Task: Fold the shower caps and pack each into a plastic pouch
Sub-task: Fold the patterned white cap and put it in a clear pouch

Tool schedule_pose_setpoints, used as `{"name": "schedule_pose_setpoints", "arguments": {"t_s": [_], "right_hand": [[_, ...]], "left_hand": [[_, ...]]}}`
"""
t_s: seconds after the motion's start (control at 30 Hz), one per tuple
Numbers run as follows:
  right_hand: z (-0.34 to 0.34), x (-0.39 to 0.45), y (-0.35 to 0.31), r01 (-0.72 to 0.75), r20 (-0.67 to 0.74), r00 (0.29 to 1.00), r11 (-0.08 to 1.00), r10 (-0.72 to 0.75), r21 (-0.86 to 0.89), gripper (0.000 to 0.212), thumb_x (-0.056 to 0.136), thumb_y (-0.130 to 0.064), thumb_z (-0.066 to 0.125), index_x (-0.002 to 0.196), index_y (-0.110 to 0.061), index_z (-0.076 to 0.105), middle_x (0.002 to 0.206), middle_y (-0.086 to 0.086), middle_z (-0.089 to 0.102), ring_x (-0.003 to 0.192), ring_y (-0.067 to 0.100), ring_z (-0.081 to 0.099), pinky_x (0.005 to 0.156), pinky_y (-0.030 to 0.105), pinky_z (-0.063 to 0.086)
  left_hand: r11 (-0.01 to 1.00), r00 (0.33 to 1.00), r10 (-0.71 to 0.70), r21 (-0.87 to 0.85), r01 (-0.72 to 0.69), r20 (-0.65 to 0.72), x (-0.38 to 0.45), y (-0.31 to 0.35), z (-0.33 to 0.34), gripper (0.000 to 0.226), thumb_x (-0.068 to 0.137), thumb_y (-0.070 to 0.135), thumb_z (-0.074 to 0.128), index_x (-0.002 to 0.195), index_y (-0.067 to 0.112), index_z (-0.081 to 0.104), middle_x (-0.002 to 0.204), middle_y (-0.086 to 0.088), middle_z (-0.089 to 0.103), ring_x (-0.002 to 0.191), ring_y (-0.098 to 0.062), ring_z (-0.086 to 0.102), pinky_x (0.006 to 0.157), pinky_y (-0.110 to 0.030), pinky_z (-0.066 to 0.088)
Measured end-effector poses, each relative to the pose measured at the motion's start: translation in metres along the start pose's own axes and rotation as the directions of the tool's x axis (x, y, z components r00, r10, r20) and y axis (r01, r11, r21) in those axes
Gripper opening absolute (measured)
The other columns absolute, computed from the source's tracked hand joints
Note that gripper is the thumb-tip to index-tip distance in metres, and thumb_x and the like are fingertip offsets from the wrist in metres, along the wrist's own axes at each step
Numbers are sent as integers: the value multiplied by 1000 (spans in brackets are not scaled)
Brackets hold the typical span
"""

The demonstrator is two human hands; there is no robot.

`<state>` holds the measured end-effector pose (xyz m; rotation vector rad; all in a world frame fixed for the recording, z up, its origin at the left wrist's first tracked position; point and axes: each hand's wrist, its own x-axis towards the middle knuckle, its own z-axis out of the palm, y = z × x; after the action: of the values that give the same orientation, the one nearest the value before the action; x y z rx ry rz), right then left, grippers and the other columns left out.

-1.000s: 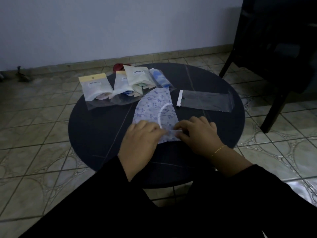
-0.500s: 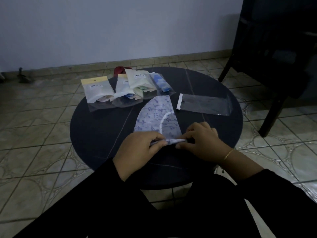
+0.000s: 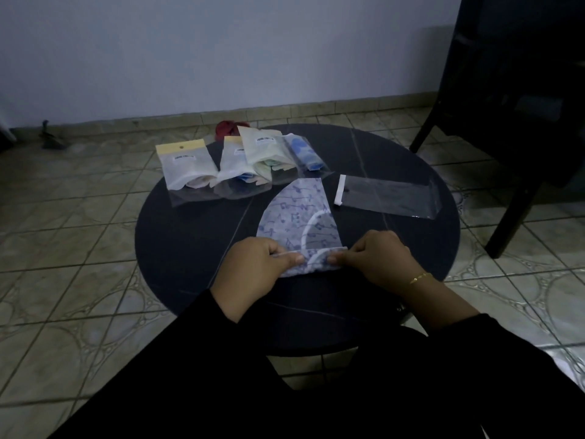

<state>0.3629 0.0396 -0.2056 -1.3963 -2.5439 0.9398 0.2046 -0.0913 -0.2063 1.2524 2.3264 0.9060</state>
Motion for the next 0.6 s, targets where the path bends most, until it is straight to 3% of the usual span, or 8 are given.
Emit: {"name": "schedule_pose_setpoints", "arguments": {"t_s": [0.1, 0.17, 0.27, 0.33, 0.47, 0.6], "right_hand": [[4, 0, -1, -10, -40, 999, 998, 7, -68, 51, 66, -67, 67, 52, -20, 54, 71, -1, 56, 100, 24, 50, 84, 39, 43], [7, -1, -1, 9, -94, 995, 995, -18, -98, 46, 69, -65, 66, 57, -23, 51, 80, -4, 54, 106, 23, 45, 85, 38, 39], [9, -6, 1, 69, -155, 985, 995, -79, -67, 35, 72, -59, 67, 78, -28, 53, 90, -9, 50, 105, 20, 42, 83, 36, 32], [11, -8, 2, 110, -143, 982, 987, -126, -115, 31, 77, -58, 62, 98, -36, 54, 102, -9, 47, 111, 18, 39, 89, 37, 31], [12, -9, 4, 145, -126, 977, 971, -170, -188, 33, 82, -60, 53, 112, -45, 56, 115, -7, 43, 117, 17, 36, 95, 37, 29], [9, -12, 9, 191, -118, 968, 958, -220, -215, 42, 82, -65, 49, 118, -46, 55, 116, -8, 42, 117, 14, 36, 96, 36, 31]], "left_hand": [[996, 999, -37, 87, 36, -1, 3, 4, 1, 30, 76, 45, 73, 76, 17, 62, 78, 5, 62, 76, -13, 59, 70, -36, 48], [976, 999, -26, 217, 31, -30, 0, 9, 2, 32, 79, 49, 69, 90, 21, 57, 91, 8, 58, 87, -14, 57, 73, -33, 46], [879, 980, 174, 464, -111, -94, -4, 9, 7, 30, 83, 50, 62, 104, 30, 55, 108, 10, 50, 104, -14, 49, 81, -28, 32], [813, 942, 326, 533, -235, -82, -6, 9, 11, 18, 87, 45, 57, 102, 35, 59, 107, 13, 52, 108, -13, 45, 83, -27, 22], [815, 935, 353, 502, -291, -30, -4, 1, 14, 20, 93, 43, 47, 104, 40, 64, 106, 16, 59, 107, -8, 48, 83, -27, 19], [841, 924, 355, 382, -383, 144, -3, -13, 2, 50, 76, 71, 50, 116, 43, 60, 115, 19, 57, 111, -5, 46, 91, -23, 26]]}}
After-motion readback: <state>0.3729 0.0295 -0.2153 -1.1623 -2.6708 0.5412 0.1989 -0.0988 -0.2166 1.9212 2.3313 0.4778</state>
